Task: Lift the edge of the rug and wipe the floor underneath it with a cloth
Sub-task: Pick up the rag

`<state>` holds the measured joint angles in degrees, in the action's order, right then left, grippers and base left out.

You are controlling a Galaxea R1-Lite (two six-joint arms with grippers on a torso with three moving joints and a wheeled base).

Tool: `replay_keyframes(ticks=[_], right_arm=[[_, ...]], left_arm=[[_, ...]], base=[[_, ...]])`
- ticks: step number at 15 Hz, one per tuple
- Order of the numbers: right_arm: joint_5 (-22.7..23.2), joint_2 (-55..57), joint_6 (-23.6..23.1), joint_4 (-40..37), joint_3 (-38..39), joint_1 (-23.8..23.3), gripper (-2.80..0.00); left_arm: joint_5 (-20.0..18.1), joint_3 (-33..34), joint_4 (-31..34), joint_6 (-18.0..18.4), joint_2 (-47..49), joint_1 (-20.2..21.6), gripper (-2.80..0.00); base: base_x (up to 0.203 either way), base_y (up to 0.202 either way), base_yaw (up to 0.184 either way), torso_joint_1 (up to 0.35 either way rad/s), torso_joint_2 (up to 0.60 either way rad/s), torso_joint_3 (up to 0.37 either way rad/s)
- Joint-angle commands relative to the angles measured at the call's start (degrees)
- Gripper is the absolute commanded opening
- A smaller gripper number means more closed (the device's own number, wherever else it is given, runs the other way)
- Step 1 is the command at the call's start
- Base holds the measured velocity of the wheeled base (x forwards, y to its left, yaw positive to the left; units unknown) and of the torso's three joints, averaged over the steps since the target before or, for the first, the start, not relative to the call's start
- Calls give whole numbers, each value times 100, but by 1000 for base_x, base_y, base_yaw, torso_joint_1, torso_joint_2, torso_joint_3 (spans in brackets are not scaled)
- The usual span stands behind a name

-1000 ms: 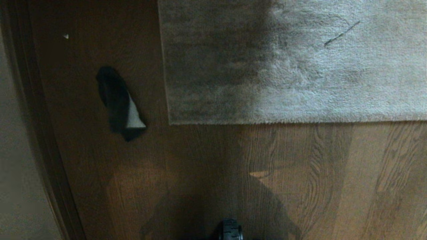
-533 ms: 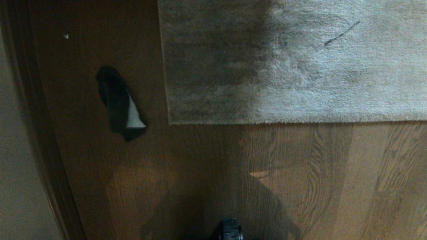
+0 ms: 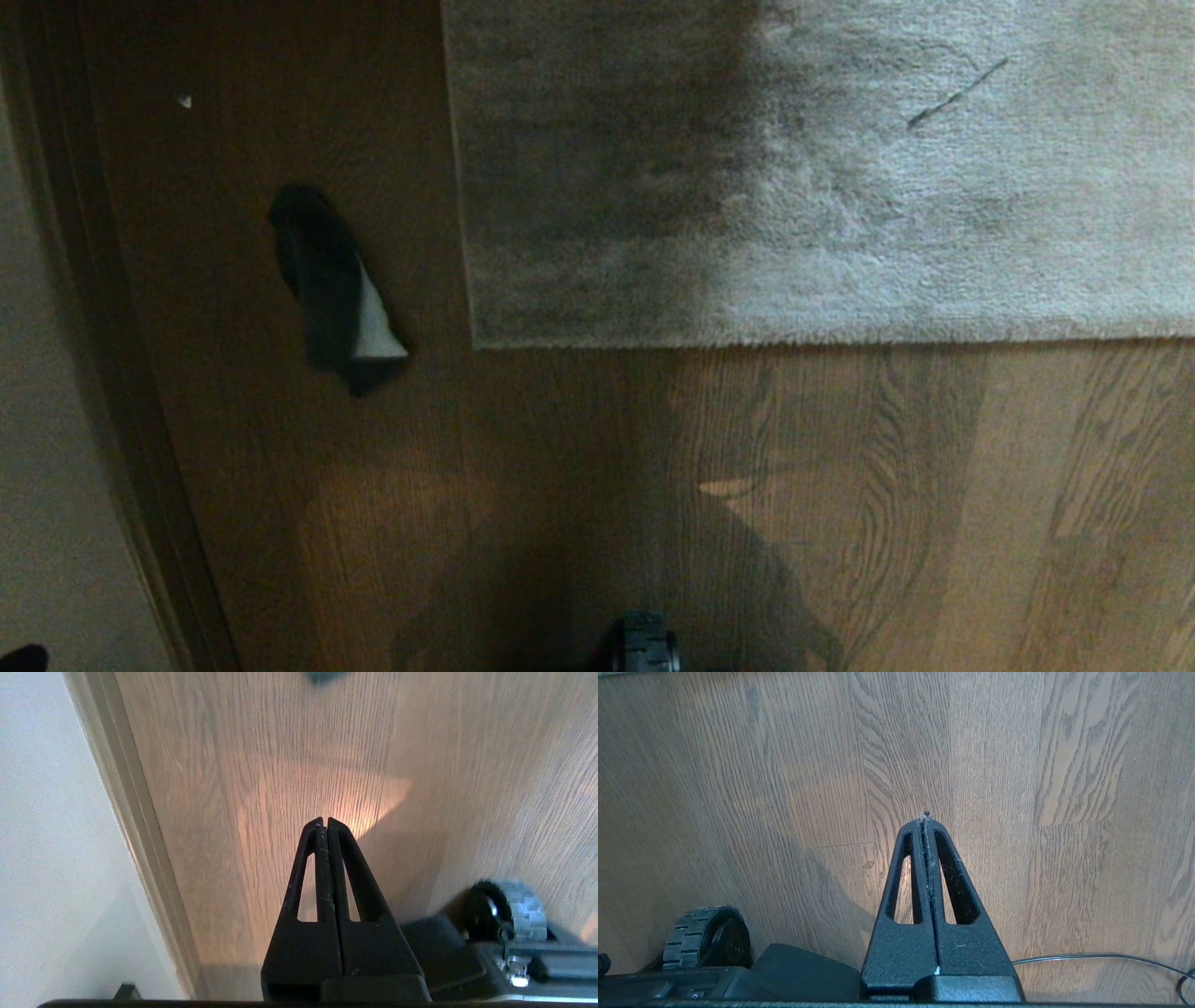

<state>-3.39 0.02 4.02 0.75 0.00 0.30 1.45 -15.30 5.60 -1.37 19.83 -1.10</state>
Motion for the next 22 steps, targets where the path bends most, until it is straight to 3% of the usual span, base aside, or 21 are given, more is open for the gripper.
replay_keyframes(ticks=[1, 6, 22], right_arm=[[-4, -1, 3, 4, 0, 5, -280], [-4, -1, 3, 4, 0, 5, -280], [-4, 6, 3, 4, 0, 5, -280]], left_arm=[[11, -39, -5, 12, 474, -5, -280], [55, -105, -43, 13, 984, -251, -280], [57, 1, -138, -4, 1986, -259, -280]], base=[[0, 0, 0, 0, 0, 0], [0, 0, 0, 0, 0, 0], [0, 0, 0, 0, 0, 0]])
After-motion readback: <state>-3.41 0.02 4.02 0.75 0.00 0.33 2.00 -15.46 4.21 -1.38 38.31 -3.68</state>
